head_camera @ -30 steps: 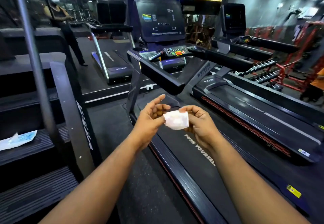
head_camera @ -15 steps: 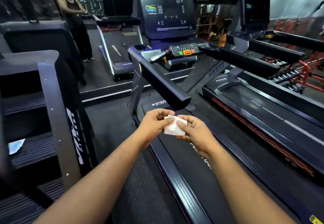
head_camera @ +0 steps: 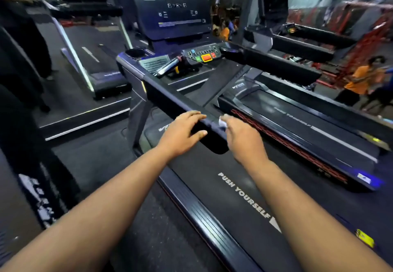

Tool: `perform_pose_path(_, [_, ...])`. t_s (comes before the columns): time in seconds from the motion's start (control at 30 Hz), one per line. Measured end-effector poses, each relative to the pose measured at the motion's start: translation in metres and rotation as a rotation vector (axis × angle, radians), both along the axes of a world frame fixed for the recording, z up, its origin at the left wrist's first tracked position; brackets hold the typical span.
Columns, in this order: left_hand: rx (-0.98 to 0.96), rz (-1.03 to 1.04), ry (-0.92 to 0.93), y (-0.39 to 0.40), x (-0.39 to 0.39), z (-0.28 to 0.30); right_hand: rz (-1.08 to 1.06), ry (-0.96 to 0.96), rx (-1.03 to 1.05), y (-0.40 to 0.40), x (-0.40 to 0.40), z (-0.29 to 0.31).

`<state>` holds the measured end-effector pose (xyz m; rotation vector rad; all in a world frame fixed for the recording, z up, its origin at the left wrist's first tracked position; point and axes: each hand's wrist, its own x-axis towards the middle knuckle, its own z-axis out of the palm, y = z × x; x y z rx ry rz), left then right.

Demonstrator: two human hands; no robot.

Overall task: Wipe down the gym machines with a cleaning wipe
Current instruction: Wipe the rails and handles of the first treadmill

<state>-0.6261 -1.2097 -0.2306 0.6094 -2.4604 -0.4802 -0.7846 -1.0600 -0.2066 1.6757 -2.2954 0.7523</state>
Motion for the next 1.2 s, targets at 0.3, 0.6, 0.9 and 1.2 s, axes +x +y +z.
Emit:
perform_pose_path(0.3, [-0.37, -0.237, -0.417, -0.062, -0.017, -0.01, -0.295, 0.283, 0.244, -0.017, 0.039, -0.041])
perform_pose_path(0.6, [-0.508, -0.49, -0.448, -0.077, -0.046, -0.006, -0.412, 0.262, 0.214, -0.018, 0.029, -0.047])
perform_pose_path(0.9, [-0.643, -0.795, -0.343, -0.113, -0.081, -0.005, -0.616, 0.264, 0.062, -0.025, 0.044, -0.061])
perform_pose_path(1.2, [-0.74, -1.033, -0.239, -0.171, -0.079, 0.001, -1.113, 0.148, 0.01, -0.078, 0.084, -0.073])
